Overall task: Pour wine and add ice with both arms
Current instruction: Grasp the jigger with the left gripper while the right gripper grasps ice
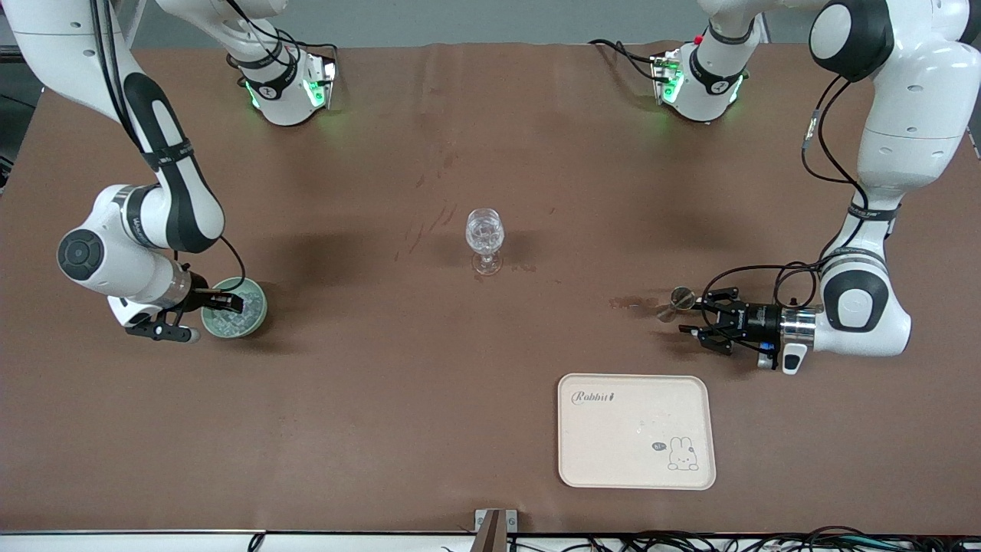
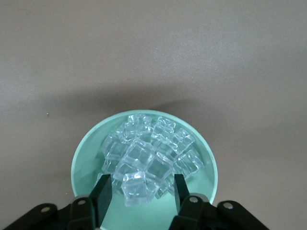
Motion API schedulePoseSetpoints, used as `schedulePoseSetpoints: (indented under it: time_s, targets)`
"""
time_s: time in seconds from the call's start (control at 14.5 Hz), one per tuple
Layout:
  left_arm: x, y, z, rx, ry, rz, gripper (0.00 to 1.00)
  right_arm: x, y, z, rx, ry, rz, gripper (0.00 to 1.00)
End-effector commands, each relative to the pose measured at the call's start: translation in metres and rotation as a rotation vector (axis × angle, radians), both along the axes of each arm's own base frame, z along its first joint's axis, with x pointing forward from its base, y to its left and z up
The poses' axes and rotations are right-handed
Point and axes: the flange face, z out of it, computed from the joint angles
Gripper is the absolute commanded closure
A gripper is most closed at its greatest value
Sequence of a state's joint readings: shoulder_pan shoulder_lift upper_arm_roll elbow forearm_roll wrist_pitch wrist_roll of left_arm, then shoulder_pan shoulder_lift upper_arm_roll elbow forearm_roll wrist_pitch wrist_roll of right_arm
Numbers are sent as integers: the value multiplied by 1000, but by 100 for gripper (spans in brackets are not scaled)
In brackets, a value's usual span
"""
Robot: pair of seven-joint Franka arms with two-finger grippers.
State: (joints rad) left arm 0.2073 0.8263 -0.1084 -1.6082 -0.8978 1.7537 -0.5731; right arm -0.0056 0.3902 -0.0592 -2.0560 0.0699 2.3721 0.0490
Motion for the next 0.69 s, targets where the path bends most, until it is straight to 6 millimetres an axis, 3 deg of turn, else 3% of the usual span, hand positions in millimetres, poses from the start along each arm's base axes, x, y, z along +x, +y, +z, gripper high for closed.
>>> schedulePoseSetpoints:
  time_s: [0.0,0.62]
  targets:
    - [-7,-4,-5,-25,-12,6,46,-5,5,-5,9,-3,-36,43]
    - [-13,-10,-14,-37,8,5,55,-6,5,-18,7,6,-38,50]
